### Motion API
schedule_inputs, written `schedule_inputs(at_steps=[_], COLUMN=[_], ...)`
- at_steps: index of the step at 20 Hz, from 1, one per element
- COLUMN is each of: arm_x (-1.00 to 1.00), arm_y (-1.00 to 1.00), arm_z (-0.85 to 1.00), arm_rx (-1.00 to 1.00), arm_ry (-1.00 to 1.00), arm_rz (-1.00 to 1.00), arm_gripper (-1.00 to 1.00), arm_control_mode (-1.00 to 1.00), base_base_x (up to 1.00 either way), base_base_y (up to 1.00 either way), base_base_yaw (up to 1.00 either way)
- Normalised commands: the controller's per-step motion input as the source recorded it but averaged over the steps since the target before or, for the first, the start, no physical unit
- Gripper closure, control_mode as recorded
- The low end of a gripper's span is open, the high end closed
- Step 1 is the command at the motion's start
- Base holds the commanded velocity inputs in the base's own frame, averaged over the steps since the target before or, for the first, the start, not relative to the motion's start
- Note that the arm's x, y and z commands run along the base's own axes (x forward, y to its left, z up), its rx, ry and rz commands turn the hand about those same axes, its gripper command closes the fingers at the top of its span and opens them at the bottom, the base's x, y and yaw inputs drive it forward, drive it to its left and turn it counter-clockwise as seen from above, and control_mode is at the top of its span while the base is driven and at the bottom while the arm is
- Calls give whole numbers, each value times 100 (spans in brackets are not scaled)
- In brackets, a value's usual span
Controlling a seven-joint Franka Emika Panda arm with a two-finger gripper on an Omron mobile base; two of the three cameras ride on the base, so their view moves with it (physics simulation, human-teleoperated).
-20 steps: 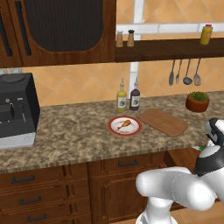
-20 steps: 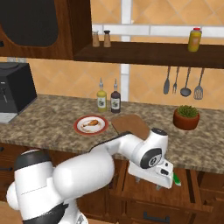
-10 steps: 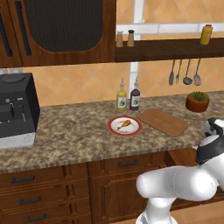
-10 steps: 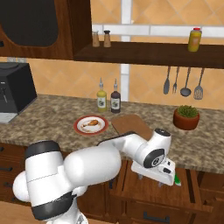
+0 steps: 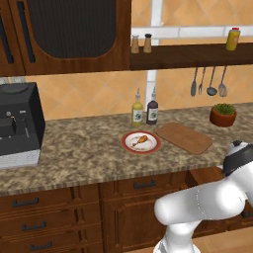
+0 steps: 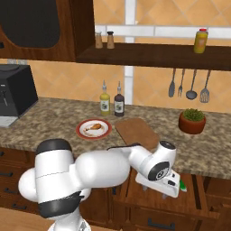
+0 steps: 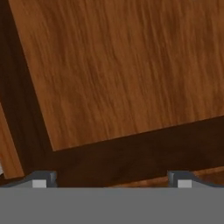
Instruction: Pick up the knife from the drawer and place it on the cutting board. Then place the meat from the plate to the cutting board.
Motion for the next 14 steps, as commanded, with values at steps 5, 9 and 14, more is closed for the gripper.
schedule_inputs(at_steps=[5,9,14], arm_x=[-11,-12,-1], arm_y=[-2,-4,-2], arm_z=[-12,-6,-12], arm_rx=[0,0,0], arm_ry=[3,13,5], arm_rz=[4,5,8], arm_gripper=[-100,-100,-100], arm_control_mode=[-100,-100,-100], base_base_x=[0,0,0], base_base_y=[0,0,0], base_base_yaw=[0,0,0])
